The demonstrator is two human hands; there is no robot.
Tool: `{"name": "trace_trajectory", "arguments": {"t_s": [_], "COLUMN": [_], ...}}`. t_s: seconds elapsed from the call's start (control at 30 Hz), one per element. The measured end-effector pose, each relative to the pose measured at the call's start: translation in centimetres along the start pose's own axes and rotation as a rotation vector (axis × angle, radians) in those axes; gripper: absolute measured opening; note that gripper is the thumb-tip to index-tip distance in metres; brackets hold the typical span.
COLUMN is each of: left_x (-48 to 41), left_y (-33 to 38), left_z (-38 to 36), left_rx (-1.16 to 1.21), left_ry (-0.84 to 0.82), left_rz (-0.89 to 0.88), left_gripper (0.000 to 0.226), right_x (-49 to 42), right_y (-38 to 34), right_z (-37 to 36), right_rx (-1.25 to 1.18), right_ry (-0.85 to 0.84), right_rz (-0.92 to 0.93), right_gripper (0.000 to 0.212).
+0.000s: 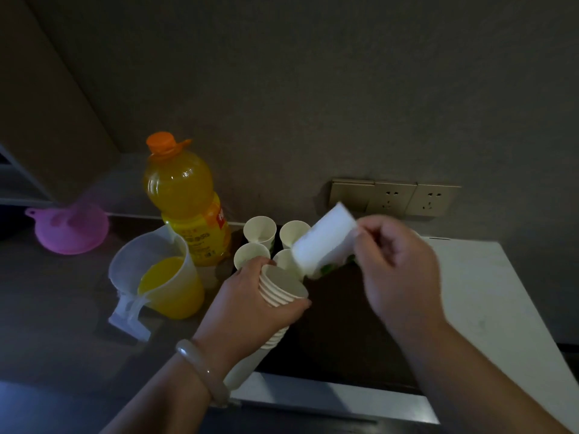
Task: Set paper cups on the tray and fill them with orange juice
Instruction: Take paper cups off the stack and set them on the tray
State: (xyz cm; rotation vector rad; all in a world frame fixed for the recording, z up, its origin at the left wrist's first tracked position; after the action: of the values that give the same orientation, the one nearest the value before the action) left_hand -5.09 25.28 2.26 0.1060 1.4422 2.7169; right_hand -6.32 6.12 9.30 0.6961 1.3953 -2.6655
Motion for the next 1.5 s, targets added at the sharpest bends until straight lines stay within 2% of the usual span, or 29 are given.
{"name": "trace_trajectory", "arguments": {"t_s": [0.1,0.23,0.3,0.4,0.6,0.67,0.77,0.87,0.93,1.0,1.07,1.13,1.2,1.27,1.4,1.5], "left_x": [0.1,0.0,0.0,0.0,0.2,0.2,0.1,-0.1,-0.2,-0.5,-0.8,-1.1,-1.5,-1.9,-2.2,-2.1], "left_y": [-0.4,-0.2,-0.3,-0.3,-1.0,-1.1,-1.1,-1.0,-1.0,-1.1,-1.2,-1.3,-1.2,-0.8,0.4,1.4], "left_z": [0.3,0.1,0.1,0.0,0.1,0.1,0.1,-0.2,-0.4,-0.7,-1.1,-1.6,-2.4,-2.9,-3.3,-3.2], "left_rx": [-0.003,-0.003,0.002,-0.004,-0.001,-0.013,-0.008,-0.015,-0.022,-0.041,-0.074,-0.096,-0.115,-0.137,-0.154,-0.061], "left_ry": [0.019,0.021,0.023,0.019,0.028,0.021,0.016,0.000,-0.020,-0.040,-0.063,-0.087,-0.122,-0.139,-0.135,-0.122], "left_rz": [0.012,0.020,0.022,0.018,0.038,0.042,0.041,0.055,0.063,0.069,0.078,0.083,0.054,0.018,-0.035,-0.053], "left_gripper": [0.065,0.067,0.069,0.068,0.065,0.066,0.066,0.067,0.072,0.080,0.086,0.086,0.074,0.060,0.054,0.042], "right_x": [-1.1,-0.4,0.4,1.1,1.3,1.3,1.1,1.4,1.3,0.8,0.3,0.2,0.7,1.5,1.3,1.6], "right_y": [2.2,6.8,8.3,9.6,12.4,13.0,13.7,13.6,12.7,10.6,7.5,4.4,2.3,1.8,2.2,1.8], "right_z": [1.2,-2.1,-4.4,-6.9,-9.7,-10.1,-10.2,-10.0,-9.3,-7.9,-6.1,-4.9,-5.6,-6.7,-6.3,-5.4], "right_rx": [0.197,0.496,0.593,0.660,0.700,0.702,0.716,0.705,0.666,0.598,0.494,0.272,0.106,0.106,0.104,0.158], "right_ry": [-0.007,-0.185,-0.286,-0.363,-0.476,-0.488,-0.503,-0.522,-0.517,-0.418,-0.266,-0.281,-0.502,-0.655,-0.579,-0.494], "right_rz": [0.048,0.179,0.261,0.404,0.472,0.467,0.430,0.435,0.417,0.385,0.324,0.196,0.042,-0.016,-0.002,0.099], "right_gripper": [0.012,0.005,0.016,0.025,0.014,0.006,0.013,0.008,0.018,0.030,0.033,0.029,0.021,0.016,0.010,0.012]}}
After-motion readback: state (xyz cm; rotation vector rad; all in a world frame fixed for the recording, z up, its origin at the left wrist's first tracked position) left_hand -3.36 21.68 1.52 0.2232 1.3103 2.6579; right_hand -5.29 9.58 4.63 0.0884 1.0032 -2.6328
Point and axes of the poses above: each hand's wrist, its own x-axis away from the middle knuckle, its own z-axis out of the back of the hand, y = z × x, the point moved 7 cm from there along -x, towards the middle knuckle, and after that the axes turned 6 degrees about x, right-handed, at the moved point
